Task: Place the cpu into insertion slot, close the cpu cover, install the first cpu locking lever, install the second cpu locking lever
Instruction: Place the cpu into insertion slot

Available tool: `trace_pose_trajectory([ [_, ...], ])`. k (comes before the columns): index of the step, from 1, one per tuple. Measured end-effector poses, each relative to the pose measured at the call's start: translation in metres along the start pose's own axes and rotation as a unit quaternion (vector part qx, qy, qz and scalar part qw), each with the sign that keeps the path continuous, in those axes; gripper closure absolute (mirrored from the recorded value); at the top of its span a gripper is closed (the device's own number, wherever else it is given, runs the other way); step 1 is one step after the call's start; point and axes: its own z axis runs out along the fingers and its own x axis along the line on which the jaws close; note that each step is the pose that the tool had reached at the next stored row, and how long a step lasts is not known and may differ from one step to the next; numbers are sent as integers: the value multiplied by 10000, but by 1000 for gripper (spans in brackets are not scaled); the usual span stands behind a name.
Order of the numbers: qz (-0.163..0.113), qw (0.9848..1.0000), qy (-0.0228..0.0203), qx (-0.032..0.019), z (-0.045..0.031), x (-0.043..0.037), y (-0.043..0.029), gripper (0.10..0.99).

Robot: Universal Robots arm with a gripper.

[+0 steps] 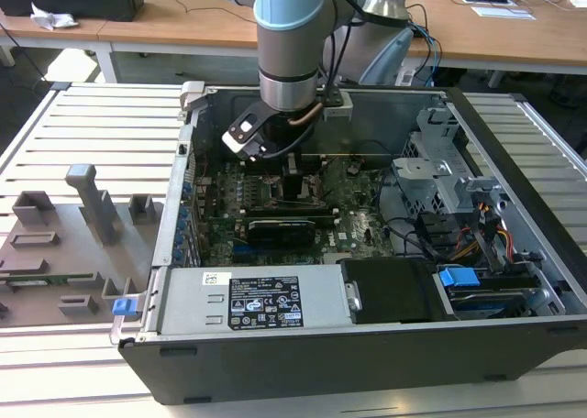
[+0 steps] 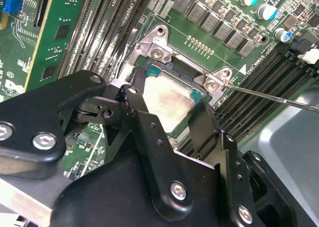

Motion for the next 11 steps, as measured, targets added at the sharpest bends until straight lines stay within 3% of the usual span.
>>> trace_pose_trajectory([
  [4, 2, 10000, 0, 0, -25, -3, 0, 471],
  [11, 0, 10000, 0, 0, -163, -5, 9, 471],
])
